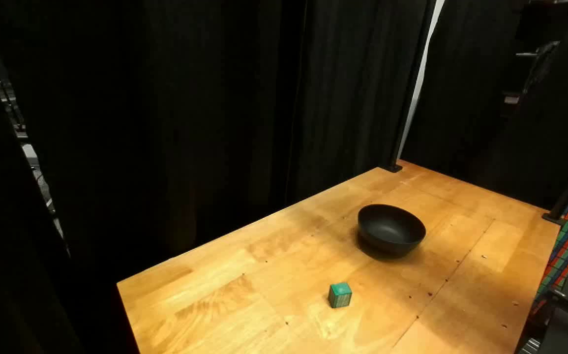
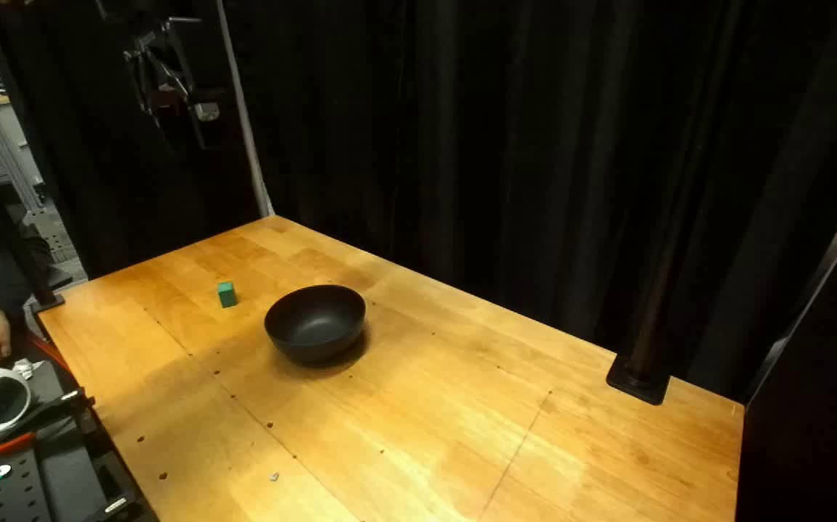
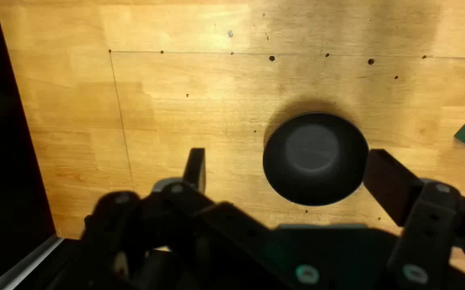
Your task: Pick up the green object from the table and put it in the bowl
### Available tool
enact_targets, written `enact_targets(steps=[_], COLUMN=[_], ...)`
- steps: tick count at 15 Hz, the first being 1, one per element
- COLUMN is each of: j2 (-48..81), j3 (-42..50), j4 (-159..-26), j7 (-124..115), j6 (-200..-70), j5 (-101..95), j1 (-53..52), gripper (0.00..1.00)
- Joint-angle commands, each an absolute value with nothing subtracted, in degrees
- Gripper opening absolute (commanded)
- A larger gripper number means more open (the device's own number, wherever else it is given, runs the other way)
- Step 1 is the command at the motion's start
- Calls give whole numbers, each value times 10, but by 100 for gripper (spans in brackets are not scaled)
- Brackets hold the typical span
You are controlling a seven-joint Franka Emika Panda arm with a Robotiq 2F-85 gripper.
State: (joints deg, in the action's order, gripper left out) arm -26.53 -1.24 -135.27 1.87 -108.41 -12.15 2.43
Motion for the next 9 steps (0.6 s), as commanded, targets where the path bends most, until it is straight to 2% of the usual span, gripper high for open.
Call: enact_targets(steps=[1,4,9], j2=[-265,-268,-198], j3=[-8,-8,-51], j4=[-1349,-1344,-1374], j7=[17,17,-41], j6=[-1082,-1082,-1162], j5=[-123,-123,-71], j1=[19,19,-27], gripper=[100,100,100])
